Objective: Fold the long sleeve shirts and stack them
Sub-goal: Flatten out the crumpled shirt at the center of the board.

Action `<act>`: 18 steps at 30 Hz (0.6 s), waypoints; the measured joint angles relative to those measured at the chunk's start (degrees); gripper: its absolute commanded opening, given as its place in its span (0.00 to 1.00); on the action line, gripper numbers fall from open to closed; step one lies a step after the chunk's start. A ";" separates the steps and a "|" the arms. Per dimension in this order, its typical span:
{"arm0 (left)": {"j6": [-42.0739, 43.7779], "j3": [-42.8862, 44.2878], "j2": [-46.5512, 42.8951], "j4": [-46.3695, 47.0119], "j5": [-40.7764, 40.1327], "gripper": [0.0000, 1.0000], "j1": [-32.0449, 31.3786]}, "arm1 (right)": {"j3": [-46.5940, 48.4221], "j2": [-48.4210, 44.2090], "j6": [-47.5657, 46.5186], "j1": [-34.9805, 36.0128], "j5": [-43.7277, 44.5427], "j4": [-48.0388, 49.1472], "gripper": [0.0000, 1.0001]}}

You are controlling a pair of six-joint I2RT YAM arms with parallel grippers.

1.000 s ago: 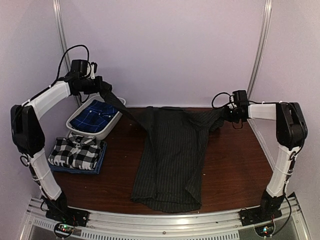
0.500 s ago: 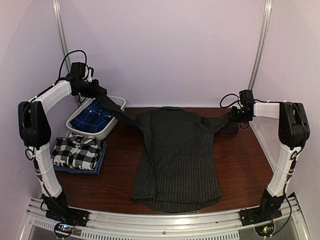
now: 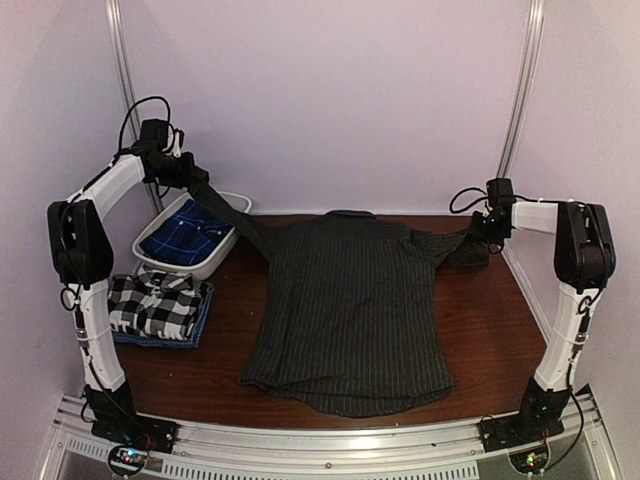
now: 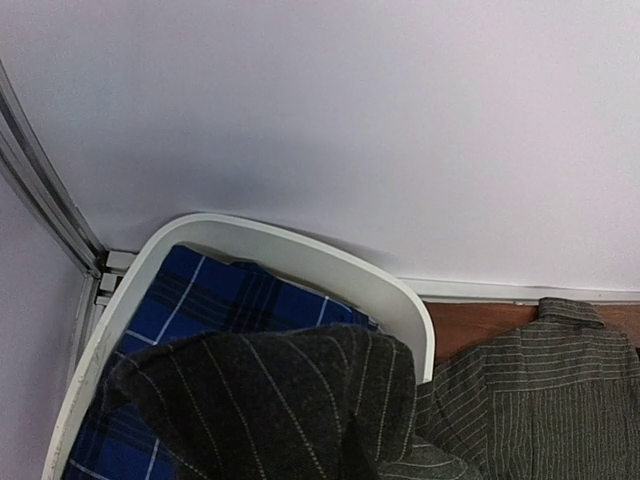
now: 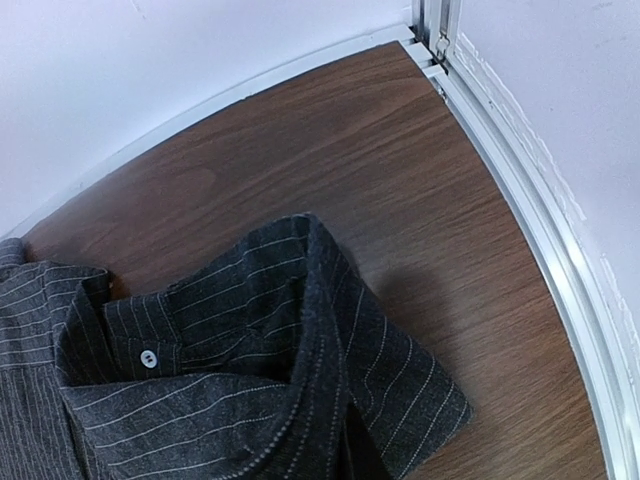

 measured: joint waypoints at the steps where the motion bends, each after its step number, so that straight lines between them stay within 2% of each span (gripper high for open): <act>1: 0.00 0.00 0.22 -0.28 0.28 0.00 0.00 | 0.24 0.37 -0.02 0.00 -0.04 -0.28 0.20; 11: 0.00 -0.24 0.70 -0.42 5.75 0.00 -0.72 | 0.52 0.83 -1.25 0.09 -0.17 -2.19 0.65; 15: 0.07 -2.86 0.28 0.94 7.28 0.00 -2.54 | -1.11 -1.01 -1.14 0.50 -0.17 -2.71 0.79; 18: 0.15 -6.03 -0.61 1.40 8.37 0.00 -4.83 | -4.04 -4.09 -0.81 0.83 -0.09 -2.78 0.85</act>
